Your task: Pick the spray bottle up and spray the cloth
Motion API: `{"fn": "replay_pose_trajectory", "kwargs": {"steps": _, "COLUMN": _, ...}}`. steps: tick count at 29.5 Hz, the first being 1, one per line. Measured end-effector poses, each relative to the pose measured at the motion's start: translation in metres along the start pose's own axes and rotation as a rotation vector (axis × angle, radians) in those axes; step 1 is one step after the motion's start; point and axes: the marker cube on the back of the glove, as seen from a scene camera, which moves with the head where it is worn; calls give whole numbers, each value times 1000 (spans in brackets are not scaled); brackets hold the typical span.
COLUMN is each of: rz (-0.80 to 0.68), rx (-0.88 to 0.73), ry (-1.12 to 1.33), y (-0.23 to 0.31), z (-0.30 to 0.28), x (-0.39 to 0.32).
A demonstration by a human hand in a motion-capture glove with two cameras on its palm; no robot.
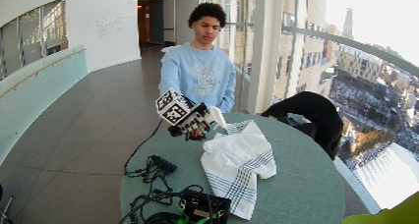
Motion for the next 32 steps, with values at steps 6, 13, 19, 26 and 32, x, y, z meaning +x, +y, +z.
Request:
{"fn": "replay_pose_trajectory", "kwargs": {"steps": 6, "rz": 5, "rx": -5, "ry": -5, "y": 0, "z": -1, "x": 0}}
{"fn": "replay_pose_trajectory", "kwargs": {"steps": 13, "rz": 9, "rx": -16, "ry": 2, "y": 1, "z": -1, "x": 1}}
{"fn": "replay_pose_trajectory", "kwargs": {"steps": 19, "rz": 11, "rx": -20, "ry": 6, "y": 3, "z": -1, "x": 1}}
{"fn": "replay_pose_trajectory", "kwargs": {"steps": 26, "rz": 6, "rx": -17, "ry": 14, "y": 0, "z": -1, "x": 0}}
{"fn": "replay_pose_trajectory", "kwargs": {"steps": 32, "rz": 7, "rx": -18, "ry": 14, "y": 1, "z": 0, "x": -1}}
